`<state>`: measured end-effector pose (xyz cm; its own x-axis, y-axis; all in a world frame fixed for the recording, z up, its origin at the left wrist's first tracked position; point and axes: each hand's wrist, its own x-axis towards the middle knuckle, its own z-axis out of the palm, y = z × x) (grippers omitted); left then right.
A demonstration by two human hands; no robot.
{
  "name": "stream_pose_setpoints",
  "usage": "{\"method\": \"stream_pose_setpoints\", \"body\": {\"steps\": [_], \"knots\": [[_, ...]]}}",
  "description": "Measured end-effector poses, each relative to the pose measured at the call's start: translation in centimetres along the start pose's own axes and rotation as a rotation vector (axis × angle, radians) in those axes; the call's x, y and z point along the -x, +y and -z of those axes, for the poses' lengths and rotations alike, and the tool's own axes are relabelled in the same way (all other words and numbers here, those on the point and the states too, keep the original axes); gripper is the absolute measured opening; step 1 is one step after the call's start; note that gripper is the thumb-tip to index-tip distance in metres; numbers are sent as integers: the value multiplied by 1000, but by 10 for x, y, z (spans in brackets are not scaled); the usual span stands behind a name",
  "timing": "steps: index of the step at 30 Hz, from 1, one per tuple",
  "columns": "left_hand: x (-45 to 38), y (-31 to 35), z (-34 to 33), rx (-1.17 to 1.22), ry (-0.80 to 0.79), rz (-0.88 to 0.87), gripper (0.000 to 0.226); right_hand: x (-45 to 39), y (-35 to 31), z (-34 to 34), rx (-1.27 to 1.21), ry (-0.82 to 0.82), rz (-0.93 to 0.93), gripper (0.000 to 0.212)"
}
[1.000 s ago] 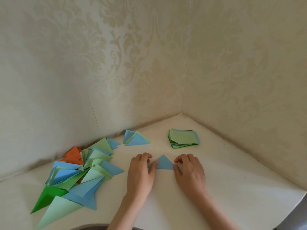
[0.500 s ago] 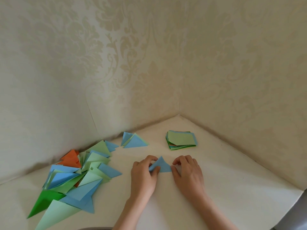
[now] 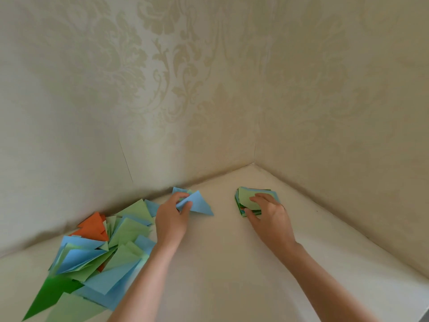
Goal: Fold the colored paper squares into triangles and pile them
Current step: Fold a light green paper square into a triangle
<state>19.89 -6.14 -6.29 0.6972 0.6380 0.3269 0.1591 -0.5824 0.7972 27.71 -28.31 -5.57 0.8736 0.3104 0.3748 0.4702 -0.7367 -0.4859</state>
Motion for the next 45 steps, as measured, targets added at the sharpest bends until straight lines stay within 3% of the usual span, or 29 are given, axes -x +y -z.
{"method": "stream_pose_setpoints", "body": {"steps": [4, 7, 13, 17, 21, 25, 30, 33, 38, 45], "knots": [[-13, -12, -9, -63, 15, 8, 11, -8, 4, -14, 56, -50, 6, 32], [-14, -19, -14, -109, 20, 25, 14, -9, 7, -24, 97, 22, 27, 17], [-11, -23, -20, -200, 64, -5, 26, -8, 11, -28, 94, 108, 50, 17], [-7, -18, -18, -267, 118, -49, 31, -6, 8, -19, 37, 55, 26, 10], [4, -7, -14, -105, 79, -37, 31, -1, 11, -9, -18, 68, 32, 12], [24, 4, -11, 71, 65, -34, 32, 7, 9, 4, -37, 303, 167, 2], [59, 20, -9, 146, 46, -160, 29, 36, -3, 14, -44, 422, 396, 17], [76, 28, -10, 157, -49, -254, 29, 55, -12, 8, -33, 384, 483, 12], [92, 20, -13, 128, -270, -224, 36, 73, -7, -10, 52, 236, 470, 21], [95, 18, -11, 42, -283, -291, 43, 80, -4, -14, -9, 121, 359, 24]]}}
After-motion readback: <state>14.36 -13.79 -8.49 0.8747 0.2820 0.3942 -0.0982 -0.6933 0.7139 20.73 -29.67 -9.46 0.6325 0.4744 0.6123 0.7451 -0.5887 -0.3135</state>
